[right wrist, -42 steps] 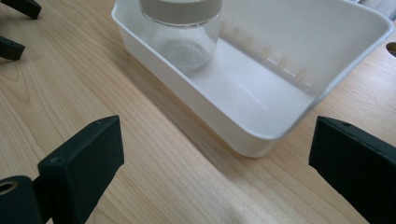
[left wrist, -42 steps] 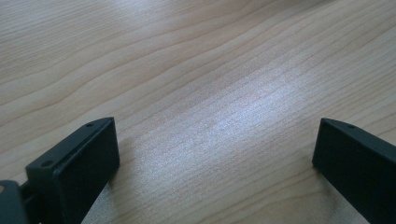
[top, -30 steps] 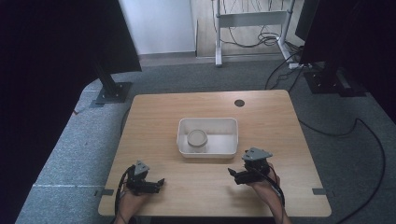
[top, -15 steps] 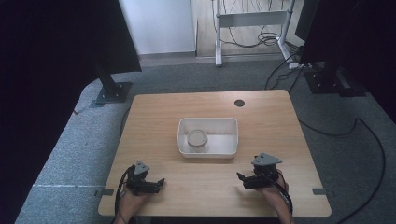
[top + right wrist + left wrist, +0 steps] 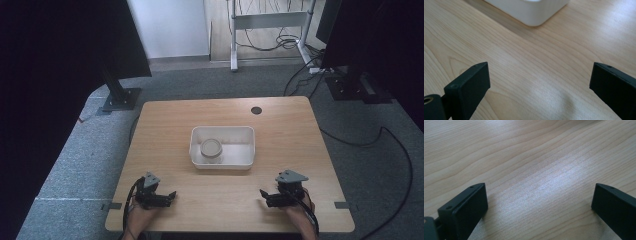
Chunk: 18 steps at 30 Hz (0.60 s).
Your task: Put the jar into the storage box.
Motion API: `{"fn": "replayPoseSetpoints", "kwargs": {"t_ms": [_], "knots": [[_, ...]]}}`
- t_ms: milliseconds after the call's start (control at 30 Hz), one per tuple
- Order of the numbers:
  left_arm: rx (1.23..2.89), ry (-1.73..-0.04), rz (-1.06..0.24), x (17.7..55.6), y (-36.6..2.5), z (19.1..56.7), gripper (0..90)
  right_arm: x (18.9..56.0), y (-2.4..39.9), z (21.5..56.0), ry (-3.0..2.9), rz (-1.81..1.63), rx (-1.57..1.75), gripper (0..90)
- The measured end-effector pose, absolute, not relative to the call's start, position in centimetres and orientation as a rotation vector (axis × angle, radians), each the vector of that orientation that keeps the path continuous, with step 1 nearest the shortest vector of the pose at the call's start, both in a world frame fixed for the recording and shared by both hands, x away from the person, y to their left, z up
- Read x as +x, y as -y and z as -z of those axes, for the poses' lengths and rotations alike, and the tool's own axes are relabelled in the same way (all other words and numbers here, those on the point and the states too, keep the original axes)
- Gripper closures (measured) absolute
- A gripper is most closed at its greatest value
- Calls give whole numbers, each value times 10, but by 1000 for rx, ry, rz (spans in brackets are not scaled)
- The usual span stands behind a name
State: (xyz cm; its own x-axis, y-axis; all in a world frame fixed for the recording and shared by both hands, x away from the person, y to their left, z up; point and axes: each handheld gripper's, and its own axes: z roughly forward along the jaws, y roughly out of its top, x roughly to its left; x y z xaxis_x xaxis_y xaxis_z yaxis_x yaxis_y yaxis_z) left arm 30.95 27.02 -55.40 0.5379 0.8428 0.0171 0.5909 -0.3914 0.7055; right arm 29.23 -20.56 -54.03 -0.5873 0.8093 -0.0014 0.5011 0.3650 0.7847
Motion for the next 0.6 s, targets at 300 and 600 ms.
{"fn": "replayPoseSetpoints", "kwargs": {"t_ms": [300,600], "knots": [[2120,-1159,-499,309,-270,554,3,286,212,551,-2255,-1059,1183,27],[2120,-1160,-499,309,-270,554,3,283,215,558,-2273,-1038,1214,26]]}}
